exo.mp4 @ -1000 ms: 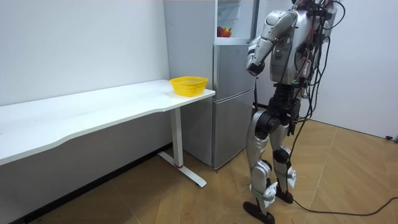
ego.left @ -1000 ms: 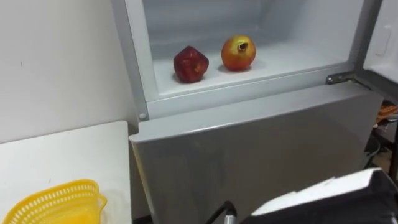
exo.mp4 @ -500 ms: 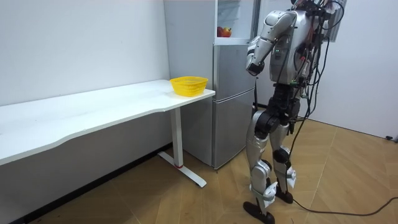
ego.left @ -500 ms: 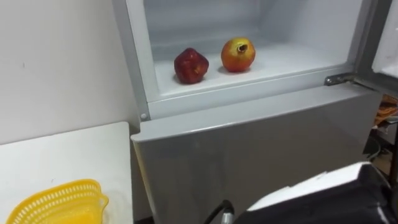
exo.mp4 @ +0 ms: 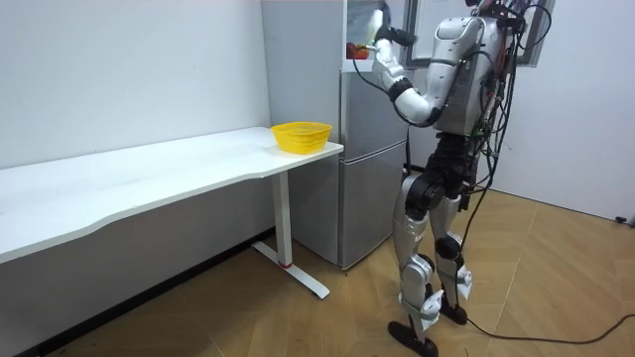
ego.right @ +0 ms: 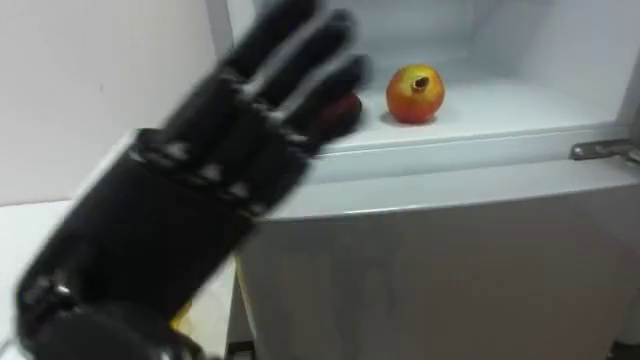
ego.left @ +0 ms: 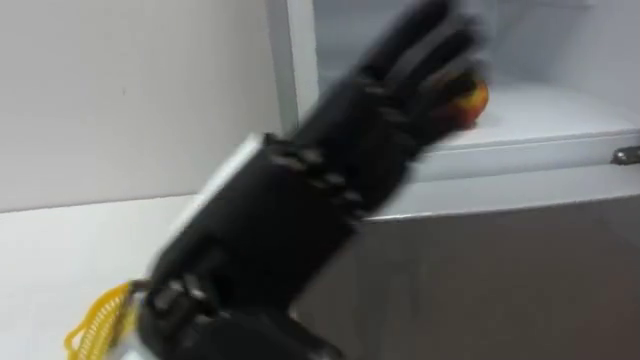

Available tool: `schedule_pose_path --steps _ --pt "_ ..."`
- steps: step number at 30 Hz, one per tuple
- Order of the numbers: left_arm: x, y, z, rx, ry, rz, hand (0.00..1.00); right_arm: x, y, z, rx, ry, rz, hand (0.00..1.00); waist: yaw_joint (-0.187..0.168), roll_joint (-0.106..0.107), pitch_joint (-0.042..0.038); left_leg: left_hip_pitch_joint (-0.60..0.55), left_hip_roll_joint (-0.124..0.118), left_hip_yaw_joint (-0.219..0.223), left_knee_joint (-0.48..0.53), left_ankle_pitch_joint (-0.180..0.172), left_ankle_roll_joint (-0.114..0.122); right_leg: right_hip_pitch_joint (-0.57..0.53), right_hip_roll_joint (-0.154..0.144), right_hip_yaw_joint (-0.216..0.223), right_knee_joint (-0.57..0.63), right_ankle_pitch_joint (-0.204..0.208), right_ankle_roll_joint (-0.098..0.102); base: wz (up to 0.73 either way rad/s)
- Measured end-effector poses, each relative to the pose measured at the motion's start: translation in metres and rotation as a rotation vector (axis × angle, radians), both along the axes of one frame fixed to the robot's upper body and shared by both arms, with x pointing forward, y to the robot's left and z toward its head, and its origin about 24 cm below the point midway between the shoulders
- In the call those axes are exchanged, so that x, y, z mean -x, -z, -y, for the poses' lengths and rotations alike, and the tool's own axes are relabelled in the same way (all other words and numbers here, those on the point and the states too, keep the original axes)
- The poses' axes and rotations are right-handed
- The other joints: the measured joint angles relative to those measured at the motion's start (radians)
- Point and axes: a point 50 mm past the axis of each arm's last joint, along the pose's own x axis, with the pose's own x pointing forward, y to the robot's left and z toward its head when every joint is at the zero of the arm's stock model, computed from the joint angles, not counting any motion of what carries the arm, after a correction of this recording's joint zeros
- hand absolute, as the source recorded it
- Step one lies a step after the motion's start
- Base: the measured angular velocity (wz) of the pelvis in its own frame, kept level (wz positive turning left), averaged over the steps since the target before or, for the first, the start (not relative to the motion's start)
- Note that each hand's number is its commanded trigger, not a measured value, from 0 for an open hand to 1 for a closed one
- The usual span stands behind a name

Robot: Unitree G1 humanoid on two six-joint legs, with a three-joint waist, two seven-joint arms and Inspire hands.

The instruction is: Retrieve from the upper fridge

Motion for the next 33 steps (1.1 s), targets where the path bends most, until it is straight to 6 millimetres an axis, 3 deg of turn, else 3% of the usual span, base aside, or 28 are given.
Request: schedule_pose_path --steps 1,6,7,9,10,14,17,20,22,23,24,25,27,28,31,33 --pt "0.003 -0.003 -0.018 0.010 -0.180 0.024 0.00 0.005 0.000 0.001 0.006 0.011 0.000 0.00 0.029 -0.002 0.0009 0.013 0.001 -0.002 -0.004 -0.001 -0.002 0.012 0.001 -0.005 -0.003 -0.001 -0.001 0.08" --pt "0.025 -0.007 -0.073 0.106 -0.756 0.105 0.00 0.017 -0.002 0.004 0.032 0.059 0.017 0.00 0.049 -0.004 -0.0059 0.036 0.001 -0.031 -0.009 -0.006 -0.008 0.049 -0.001 -0.067 -0.020 -0.001 -0.002 0.13" --pt "0.030 -0.006 -0.081 0.112 -0.881 0.115 0.00 0.021 -0.002 0.004 0.033 0.063 0.013 0.00 0.052 0.000 -0.0037 0.044 0.001 -0.040 -0.011 -0.006 -0.008 0.059 -0.001 -0.078 -0.021 -0.001 -0.002 0.14" --pt "0.038 -0.006 -0.092 0.126 -1.037 0.140 0.00 0.027 -0.001 0.003 0.026 0.068 0.001 0.00 0.061 0.005 -0.0050 0.048 0.000 -0.053 -0.013 -0.006 -0.008 0.066 -0.001 -0.093 -0.020 -0.001 -0.002 0.14" --pt "0.044 -0.006 -0.099 0.156 -1.122 0.160 0.00 0.029 -0.002 0.003 0.025 0.074 -0.004 0.00 0.078 0.012 -0.0037 0.051 0.000 -0.053 -0.017 -0.006 -0.008 0.066 -0.001 -0.094 -0.021 -0.001 -0.002 0.00" --pt "0.063 0.002 -0.125 0.254 -1.334 0.156 0.00 0.032 -0.002 0.004 0.027 0.098 -0.017 0.00 0.086 0.030 0.0032 0.060 -0.004 -0.060 -0.022 -0.006 -0.008 0.070 -0.004 -0.111 -0.021 -0.001 -0.002 -0.06" --pt "0.068 0.023 -0.148 0.312 -1.490 0.064 0.00 0.033 -0.002 0.006 0.030 0.116 -0.021 0.00 0.082 0.046 0.0047 0.057 -0.006 -0.061 -0.022 -0.006 -0.008 0.072 -0.007 -0.120 -0.021 -0.003 -0.002 0.00" --pt "0.070 0.067 -0.165 0.266 -1.603 -0.168 0.00 0.034 -0.002 0.006 0.024 0.116 -0.046 0.00 0.069 0.044 0.0012 0.048 -0.009 -0.078 -0.024 -0.006 -0.008 0.067 -0.007 -0.122 -0.021 -0.009 -0.003 0.06" --pt "0.073 0.121 -0.174 0.182 -1.652 -0.467 0.00 0.034 -0.002 0.006 0.019 0.118 -0.065 0.00 0.055 0.040 0.0001 0.044 -0.011 -0.087 -0.022 -0.006 -0.008 0.067 -0.009 -0.135 -0.020 -0.011 -0.004 0.12" --pt "0.074 0.137 -0.175 0.164 -1.655 -0.552 0.00 0.034 -0.002 0.007 0.020 0.122 -0.073 0.00 0.053 0.038 -0.0006 0.045 -0.012 -0.090 -0.019 -0.006 -0.008 0.066 -0.009 -0.136 -0.019 -0.011 -0.004 0.08" --pt "0.078 0.170 -0.175 0.131 -1.654 -0.732 0.00 0.033 -0.003 0.008 0.021 0.135 -0.080 0.00 0.052 0.036 0.0003 0.043 -0.013 -0.093 -0.018 -0.006 -0.008 0.067 -0.011 -0.141 -0.019 -0.013 -0.004 0.05" --pt "0.083 0.202 -0.171 0.090 -1.637 -0.910 0.00 0.032 -0.003 0.009 0.024 0.145 -0.083 0.00 0.050 0.032 0.0005 0.041 -0.014 -0.098 -0.018 -0.006 -0.008 0.067 -0.011 -0.142 -0.021 -0.013 -0.004 0.05" --pt "0.094 0.245 -0.160 0.026 -1.591 -1.147 0.00 0.029 -0.003 0.009 0.017 0.159 -0.074 0.00 0.050 0.030 -0.0009 0.042 -0.014 -0.100 -0.021 -0.006 -0.008 0.067 -0.011 -0.142 -0.021 -0.013 -0.004 0.00" --pt "0.105 0.268 -0.153 -0.021 -1.559 -1.281 0.00 0.024 -0.002 0.009 0.012 0.167 -0.065 0.00 0.044 0.017 -0.0011 0.044 -0.014 -0.099 -0.024 -0.006 -0.008 0.068 -0.011 -0.143 -0.022 -0.014 -0.004 0.00" --pt "0.140 0.316 -0.135 -0.081 -1.460 -1.606 0.00 0.015 -0.003 0.012 0.016 0.221 -0.037 0.00 0.030 0.000 -0.0003 0.049 -0.014 -0.098 -0.026 -0.008 -0.006 0.079 -0.010 -0.142 -0.021 -0.013 -0.004 0.00" --pt "0.162 0.336 -0.125 -0.107 -1.415 -1.770 0.00 0.013 -0.004 0.015 0.022 0.283 -0.011 0.00 0.030 0.002 -0.0003 0.058 -0.014 -0.098 -0.028 -0.012 -0.003 0.082 -0.011 -0.143 -0.021 -0.013 -0.003 0.00"
